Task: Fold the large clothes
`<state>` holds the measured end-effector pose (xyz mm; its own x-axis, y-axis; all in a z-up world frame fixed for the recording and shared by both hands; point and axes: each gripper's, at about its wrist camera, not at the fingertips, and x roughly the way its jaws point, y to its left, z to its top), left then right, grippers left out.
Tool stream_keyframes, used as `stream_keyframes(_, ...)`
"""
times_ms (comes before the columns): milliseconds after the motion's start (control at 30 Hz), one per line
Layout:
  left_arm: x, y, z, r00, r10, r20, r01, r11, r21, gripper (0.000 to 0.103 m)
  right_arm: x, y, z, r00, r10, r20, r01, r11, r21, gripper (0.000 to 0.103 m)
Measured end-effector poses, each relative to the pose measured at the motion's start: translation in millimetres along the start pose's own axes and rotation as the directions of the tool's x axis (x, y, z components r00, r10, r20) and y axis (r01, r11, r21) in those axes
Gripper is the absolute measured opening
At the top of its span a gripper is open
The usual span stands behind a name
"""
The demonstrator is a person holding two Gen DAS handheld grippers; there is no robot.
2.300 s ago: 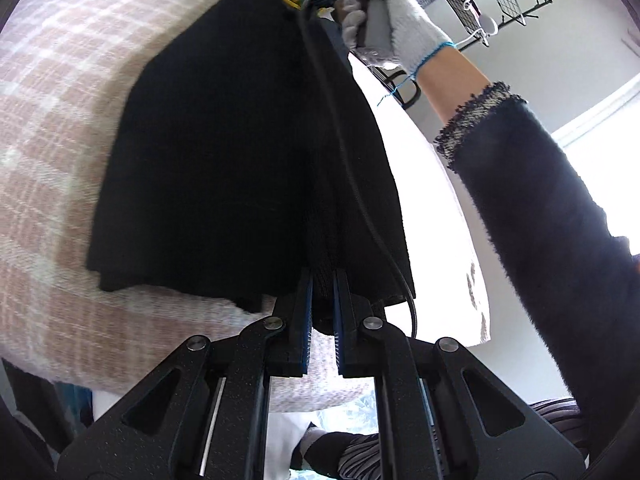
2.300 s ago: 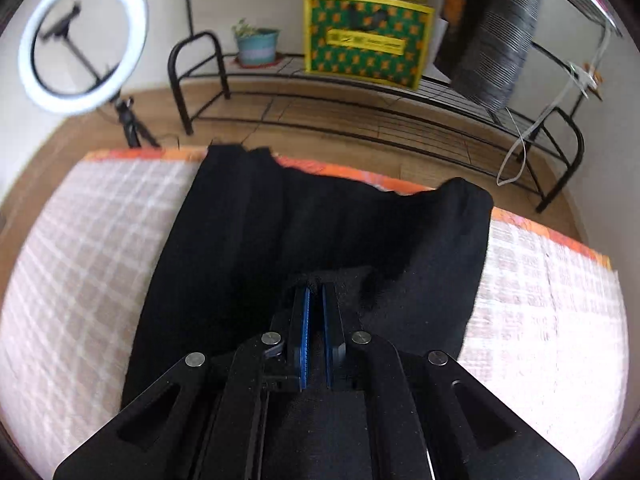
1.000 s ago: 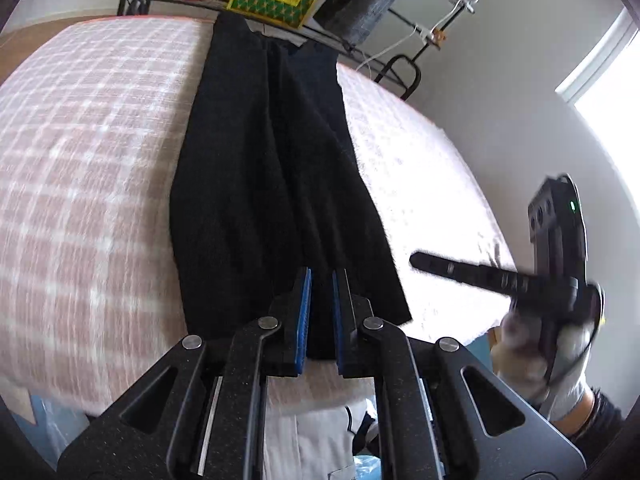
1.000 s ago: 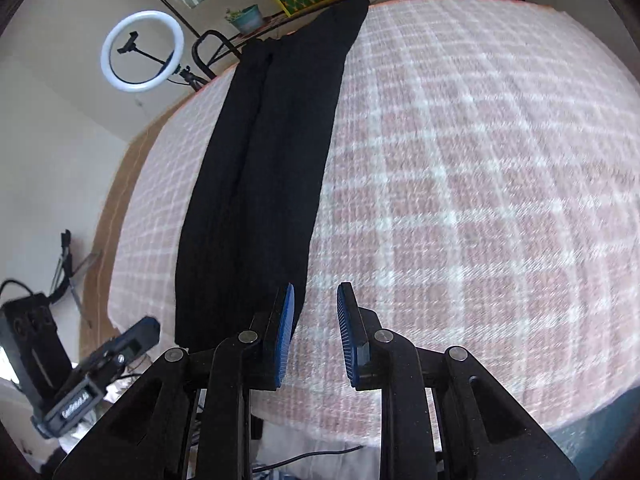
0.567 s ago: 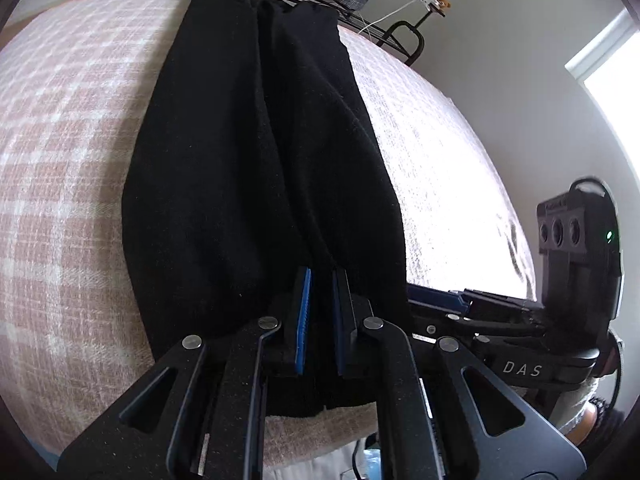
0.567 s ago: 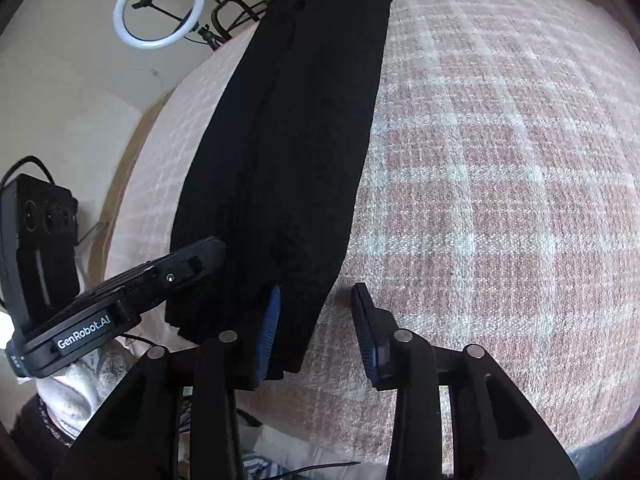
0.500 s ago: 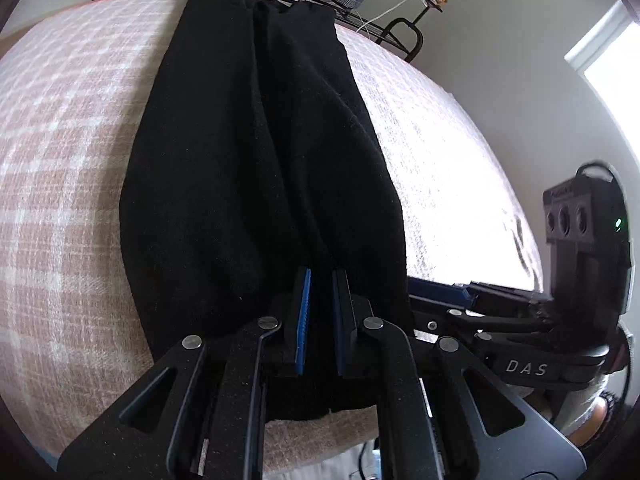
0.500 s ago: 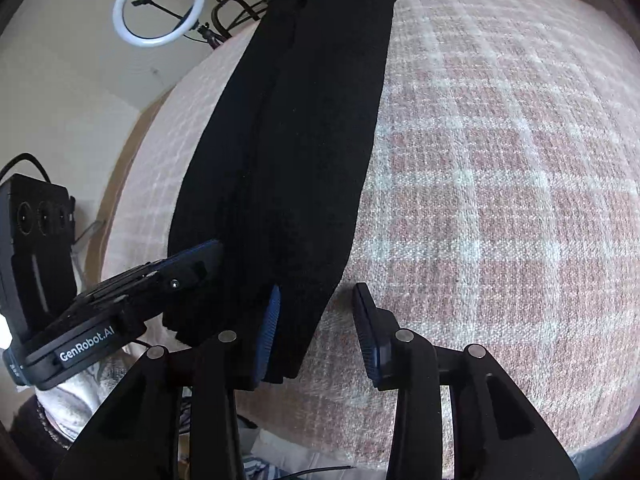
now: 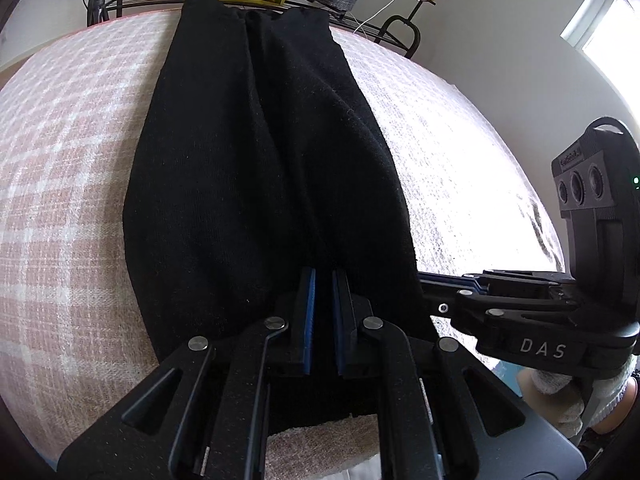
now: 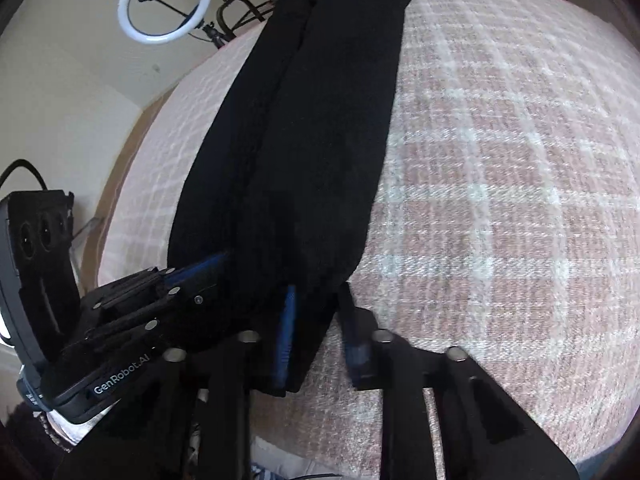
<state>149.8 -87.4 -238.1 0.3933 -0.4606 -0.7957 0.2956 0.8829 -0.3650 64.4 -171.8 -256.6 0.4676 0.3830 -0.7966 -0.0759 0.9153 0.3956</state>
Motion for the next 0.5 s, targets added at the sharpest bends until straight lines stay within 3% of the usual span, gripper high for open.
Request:
stream_keyframes(200,-14.5,3.7,-3.1,1.0,0.015,0.027,-0.015,1.0,-0.016,0.0,-37.9,-1.8,-0.3,0.998,-0.01,0.054,0.009,1.0,0.02,0.003)
stream_keyframes(300,-9.9,7.8,-7.0,1.0,0.027,0.013,-0.026,1.0,-0.012,0.0,-44.7,-9.1,-10.0,0.988,-0.143,0.055,0.144,0.99,-0.005,0.0)
stream_keyframes(333,-8.8,9.6,-7.0,1.0,-0.015,0.024,0.015,1.0,0.015,0.0,-37.8,-15.5,-13.8,0.988,-0.15,0.035,0.15,0.989,-0.007,0.0)
stream_keyframes(400,-13.1,11.8,-4.8,0.999,-0.032,0.026,0.032,0.999,-0.005,0.0,-27.4,-23.1,-21.1,0.995,-0.095,-0.008,0.095,0.995,0.013,0.0)
stream_keyframes(500,-24.4,12.2,-3.2,0.998,-0.036,0.056,0.037,0.999,-0.009,0.0,-37.3,-27.1,-17.6,0.998,-0.055,0.041,0.055,0.998,0.02,0.003)
